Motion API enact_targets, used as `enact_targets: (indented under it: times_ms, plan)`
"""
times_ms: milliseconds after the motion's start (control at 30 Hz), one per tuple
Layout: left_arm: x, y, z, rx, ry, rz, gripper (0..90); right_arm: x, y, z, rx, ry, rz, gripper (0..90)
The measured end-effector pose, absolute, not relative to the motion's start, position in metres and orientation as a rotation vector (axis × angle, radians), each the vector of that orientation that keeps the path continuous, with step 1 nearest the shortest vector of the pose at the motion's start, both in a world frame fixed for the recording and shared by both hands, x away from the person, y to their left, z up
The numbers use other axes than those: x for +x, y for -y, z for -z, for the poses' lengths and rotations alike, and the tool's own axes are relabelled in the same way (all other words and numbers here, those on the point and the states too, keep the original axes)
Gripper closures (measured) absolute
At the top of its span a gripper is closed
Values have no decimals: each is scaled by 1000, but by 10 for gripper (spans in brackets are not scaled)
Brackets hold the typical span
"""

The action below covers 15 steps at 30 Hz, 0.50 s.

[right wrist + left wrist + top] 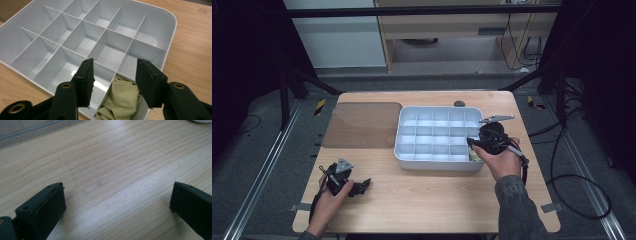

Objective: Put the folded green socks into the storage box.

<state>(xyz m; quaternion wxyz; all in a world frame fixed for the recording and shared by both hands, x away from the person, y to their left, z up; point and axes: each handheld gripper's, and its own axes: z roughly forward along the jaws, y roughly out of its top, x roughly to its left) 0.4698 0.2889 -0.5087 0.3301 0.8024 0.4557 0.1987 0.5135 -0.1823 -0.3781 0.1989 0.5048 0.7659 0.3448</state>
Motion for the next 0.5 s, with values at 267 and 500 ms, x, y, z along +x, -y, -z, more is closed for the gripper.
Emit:
enact_targets:
  times_ms: [267,500]
  plan:
    - [470,-289,509,2099,-1191,-520,0,507,182,373,1437,-2109,-990,272]
    - [470,-289,509,2102,-1191,-521,0,500,184,369,1445,-2076,-1009,161]
